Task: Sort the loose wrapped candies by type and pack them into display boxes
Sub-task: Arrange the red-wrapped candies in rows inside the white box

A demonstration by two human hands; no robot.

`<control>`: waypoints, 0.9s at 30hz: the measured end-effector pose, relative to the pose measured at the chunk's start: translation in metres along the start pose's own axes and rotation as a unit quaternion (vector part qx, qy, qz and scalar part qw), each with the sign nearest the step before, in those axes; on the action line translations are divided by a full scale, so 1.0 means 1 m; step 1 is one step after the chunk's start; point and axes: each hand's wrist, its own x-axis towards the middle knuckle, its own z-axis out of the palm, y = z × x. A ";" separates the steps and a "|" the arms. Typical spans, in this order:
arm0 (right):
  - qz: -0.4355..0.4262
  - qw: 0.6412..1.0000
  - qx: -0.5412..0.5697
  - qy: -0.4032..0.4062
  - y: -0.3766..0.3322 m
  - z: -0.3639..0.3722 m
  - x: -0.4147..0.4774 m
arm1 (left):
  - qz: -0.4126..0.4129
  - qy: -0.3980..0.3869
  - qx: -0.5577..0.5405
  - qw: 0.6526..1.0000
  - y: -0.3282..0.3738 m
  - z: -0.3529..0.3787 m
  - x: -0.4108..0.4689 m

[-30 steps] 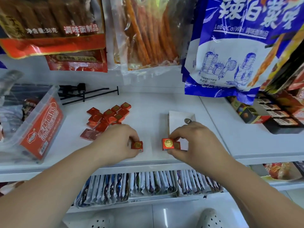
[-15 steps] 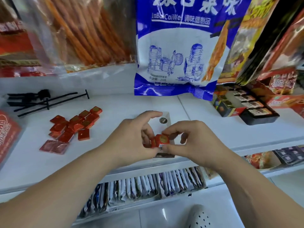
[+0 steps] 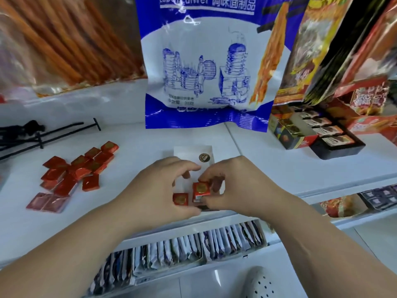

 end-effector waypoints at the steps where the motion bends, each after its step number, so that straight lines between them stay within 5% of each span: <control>1: 0.014 1.000 -0.006 0.002 0.001 0.000 0.001 | 0.000 -0.013 0.029 1.000 -0.005 -0.002 -0.001; 16: 0.068 0.990 0.003 -0.123 0.002 0.001 0.011 | -0.064 -0.057 0.086 0.993 -0.022 -0.012 -0.008; 27: 0.078 0.990 0.000 -0.114 0.003 -0.007 -0.007 | -0.101 -0.056 0.049 0.992 -0.022 -0.011 -0.007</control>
